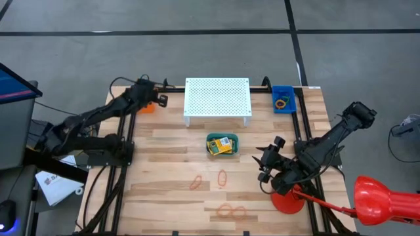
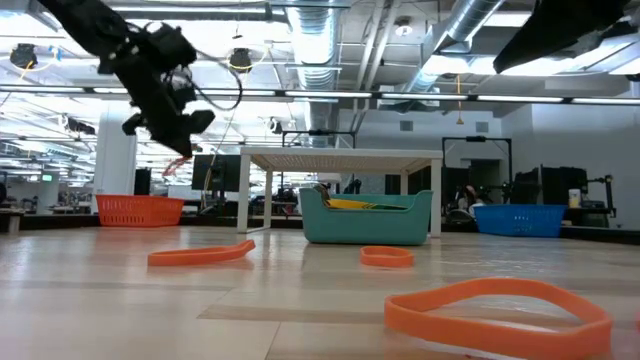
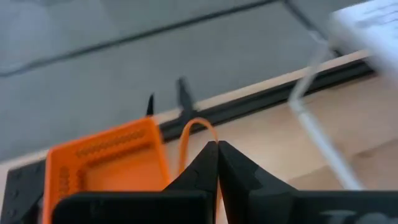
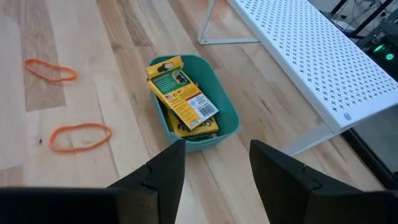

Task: Pick & Place Office Desk Supplies
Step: Put the orange rubber band into the orange bin

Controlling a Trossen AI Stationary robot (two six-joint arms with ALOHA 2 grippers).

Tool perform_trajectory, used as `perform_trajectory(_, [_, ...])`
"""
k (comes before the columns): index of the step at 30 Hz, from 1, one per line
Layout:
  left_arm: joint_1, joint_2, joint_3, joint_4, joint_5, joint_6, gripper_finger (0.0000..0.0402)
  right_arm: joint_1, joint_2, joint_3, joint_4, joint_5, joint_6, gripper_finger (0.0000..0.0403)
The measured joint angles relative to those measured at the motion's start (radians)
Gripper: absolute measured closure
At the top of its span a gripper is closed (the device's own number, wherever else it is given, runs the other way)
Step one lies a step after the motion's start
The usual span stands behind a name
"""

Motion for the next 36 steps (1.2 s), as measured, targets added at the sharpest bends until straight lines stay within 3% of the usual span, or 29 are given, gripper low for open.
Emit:
perform_trajectory(4, [0.081, 0.104, 0.000, -0.005, 0.018, -0.003, 0.0401, 0.000, 0.000, 0.000, 0.000, 0.000, -0.004, 0.0228])
perform_trajectory(10, [0.111, 0.209, -0.001, 0.029, -0.042, 0.008, 0.0401, 0.013, 0.000, 0.000, 0.000, 0.000, -0.004, 0.0228])
perform_trajectory(25, [0.110, 0.217, -0.001, 0.050, -0.063, 0.008, 0.0398, 0.018, 0.000, 0.000, 0.000, 0.000, 0.004, 0.0228])
perform_trajectory(30, [0.110, 0.217, -0.001, 0.057, -0.064, 0.005, 0.0376, 0.018, 0.000, 0.000, 0.000, 0.000, 0.004, 0.0228])
perform_trajectory(36, [0.110, 0.217, -0.001, 0.058, -0.066, 0.001, 0.0318, 0.018, 0.000, 0.000, 0.001, -0.001, 0.004, 0.0228])
